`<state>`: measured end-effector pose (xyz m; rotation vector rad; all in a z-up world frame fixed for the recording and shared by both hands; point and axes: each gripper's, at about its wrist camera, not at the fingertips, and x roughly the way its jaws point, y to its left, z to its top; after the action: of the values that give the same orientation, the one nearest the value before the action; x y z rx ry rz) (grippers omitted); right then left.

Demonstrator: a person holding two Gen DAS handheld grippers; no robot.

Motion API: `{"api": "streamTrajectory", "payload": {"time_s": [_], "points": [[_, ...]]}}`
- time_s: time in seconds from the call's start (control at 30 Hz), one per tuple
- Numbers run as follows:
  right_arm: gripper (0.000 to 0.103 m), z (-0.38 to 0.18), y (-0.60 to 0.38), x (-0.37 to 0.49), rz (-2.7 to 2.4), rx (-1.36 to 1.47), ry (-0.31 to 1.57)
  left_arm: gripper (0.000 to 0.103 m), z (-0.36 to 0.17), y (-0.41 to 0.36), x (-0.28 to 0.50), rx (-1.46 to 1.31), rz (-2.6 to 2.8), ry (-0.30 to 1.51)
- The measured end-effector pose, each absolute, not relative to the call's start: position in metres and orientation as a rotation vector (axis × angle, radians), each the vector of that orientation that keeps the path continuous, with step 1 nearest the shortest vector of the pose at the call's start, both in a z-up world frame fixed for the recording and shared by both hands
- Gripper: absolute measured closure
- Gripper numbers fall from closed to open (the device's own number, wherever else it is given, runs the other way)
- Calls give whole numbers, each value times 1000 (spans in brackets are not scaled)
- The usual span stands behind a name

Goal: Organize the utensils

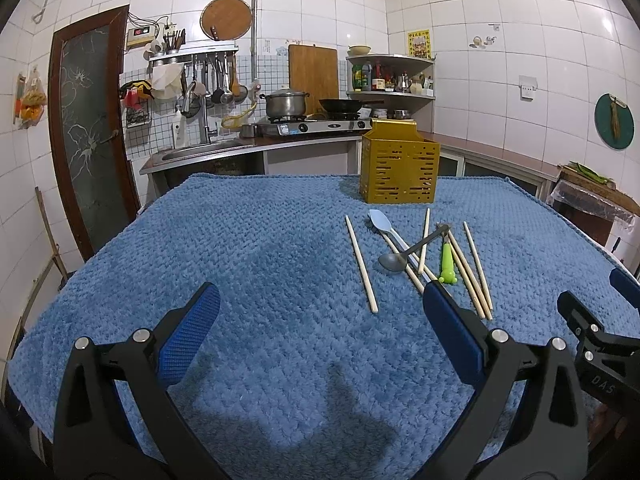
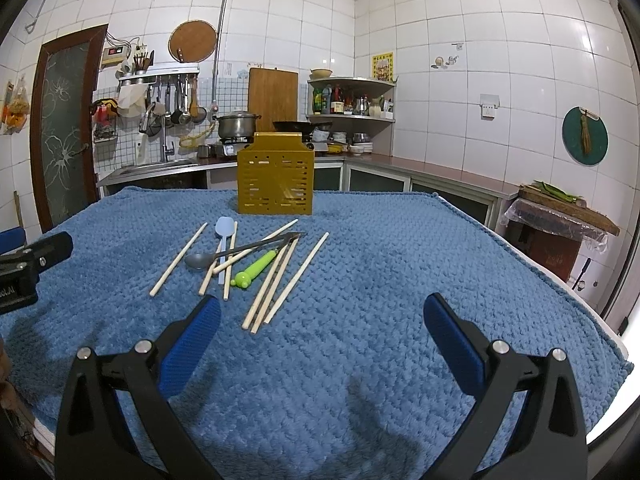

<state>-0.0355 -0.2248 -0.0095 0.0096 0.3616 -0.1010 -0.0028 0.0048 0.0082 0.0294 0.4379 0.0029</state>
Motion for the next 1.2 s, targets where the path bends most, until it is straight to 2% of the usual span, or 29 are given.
{"api": "streamTrajectory", "payload": {"time_s": [0.93, 1.2], "points": [[4, -11, -225, -29, -82, 26, 367, 5, 5, 7, 6, 12, -3, 449], [4, 3, -224, -12, -79, 11, 357, 5, 14, 17, 27, -37, 2, 479]]}}
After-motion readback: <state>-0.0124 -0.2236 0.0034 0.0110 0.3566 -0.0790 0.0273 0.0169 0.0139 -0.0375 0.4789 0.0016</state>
